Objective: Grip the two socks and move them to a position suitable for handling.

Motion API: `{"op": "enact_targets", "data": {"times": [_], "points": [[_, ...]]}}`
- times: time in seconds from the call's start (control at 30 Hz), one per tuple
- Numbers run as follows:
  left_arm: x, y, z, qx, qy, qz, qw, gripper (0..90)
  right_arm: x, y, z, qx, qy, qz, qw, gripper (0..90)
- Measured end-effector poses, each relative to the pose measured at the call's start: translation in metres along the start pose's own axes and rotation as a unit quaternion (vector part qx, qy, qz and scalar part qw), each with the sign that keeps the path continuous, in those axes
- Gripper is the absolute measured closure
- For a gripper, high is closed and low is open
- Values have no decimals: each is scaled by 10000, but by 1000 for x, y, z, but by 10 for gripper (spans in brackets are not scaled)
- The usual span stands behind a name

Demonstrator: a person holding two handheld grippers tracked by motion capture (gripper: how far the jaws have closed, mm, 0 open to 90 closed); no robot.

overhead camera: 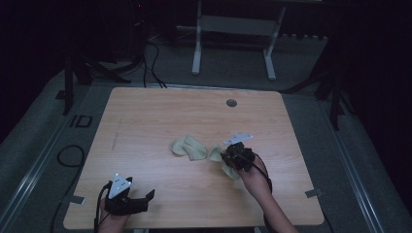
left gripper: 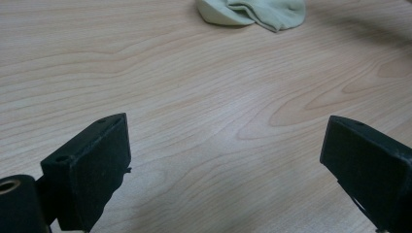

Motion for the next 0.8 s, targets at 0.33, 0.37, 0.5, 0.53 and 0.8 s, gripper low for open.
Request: {"op": "enact_targets", "data": {"times": [0.33,0.37,0.5,0.53,0.8], "points": [[0,7,3,-86,33,-62,9999,41,19,-37,-47,27,26,307,9995,796],[0,7,3,-122,36,-53,9999,41,16,-40,-53,65,-8,308,9995,796],[-2,10,4,-141,34,-76,9999,41,2,-46,-76,102,-245,346,9990,796],[-3,11,4,-149,33,-100,9998,41,-1,-47,-79,132,-283,331,9990,796],[-12,20,2,-355,-105,-170,9992,41,-10,-59,-91,220,-260,275,9990,634]]}}
Point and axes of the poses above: each handheld gripper's, and its own axes: x roughly backward along the jaws, z roughly out of its top, y roughly to its right, the point moved 10 cm from there along -x, roughly forward along the jaws, and after that the axes turned 12 degrees about -x, right-handed, at the moved point
